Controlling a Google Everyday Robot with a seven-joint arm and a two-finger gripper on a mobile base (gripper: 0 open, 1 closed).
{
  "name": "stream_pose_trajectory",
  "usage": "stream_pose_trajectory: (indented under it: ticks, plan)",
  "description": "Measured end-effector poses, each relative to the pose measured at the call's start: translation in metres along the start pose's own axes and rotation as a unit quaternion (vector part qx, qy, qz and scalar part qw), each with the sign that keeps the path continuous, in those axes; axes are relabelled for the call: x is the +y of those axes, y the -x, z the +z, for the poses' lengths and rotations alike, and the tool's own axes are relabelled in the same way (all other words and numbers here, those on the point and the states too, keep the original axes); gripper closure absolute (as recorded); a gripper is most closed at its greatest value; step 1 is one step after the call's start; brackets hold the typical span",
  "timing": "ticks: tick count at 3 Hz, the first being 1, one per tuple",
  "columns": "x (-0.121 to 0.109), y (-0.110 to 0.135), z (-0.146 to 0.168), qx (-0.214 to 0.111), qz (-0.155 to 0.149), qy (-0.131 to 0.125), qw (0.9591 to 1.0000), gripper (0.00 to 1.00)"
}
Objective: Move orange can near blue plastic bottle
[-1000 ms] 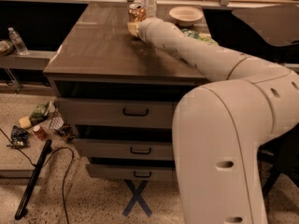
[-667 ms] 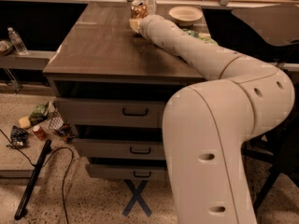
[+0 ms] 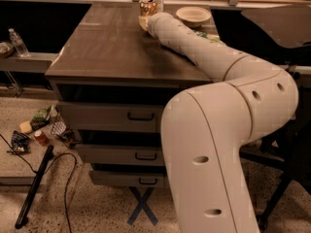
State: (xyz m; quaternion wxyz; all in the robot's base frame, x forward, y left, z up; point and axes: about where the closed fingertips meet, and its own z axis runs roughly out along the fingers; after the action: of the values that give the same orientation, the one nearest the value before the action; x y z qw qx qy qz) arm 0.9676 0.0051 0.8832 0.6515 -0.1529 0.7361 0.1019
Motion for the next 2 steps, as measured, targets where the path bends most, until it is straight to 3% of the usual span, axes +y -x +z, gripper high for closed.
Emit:
stream_pose_trajectory:
  ticks: [1, 2]
  plan:
    - [-0.0059, -0.0009, -0.0067, 0.008, 0.002, -0.01, 0.9999, 0.07]
    - [-0.0105, 0.0032, -0.0164, 0.013, 0.0, -0.017, 0.9998, 0.0]
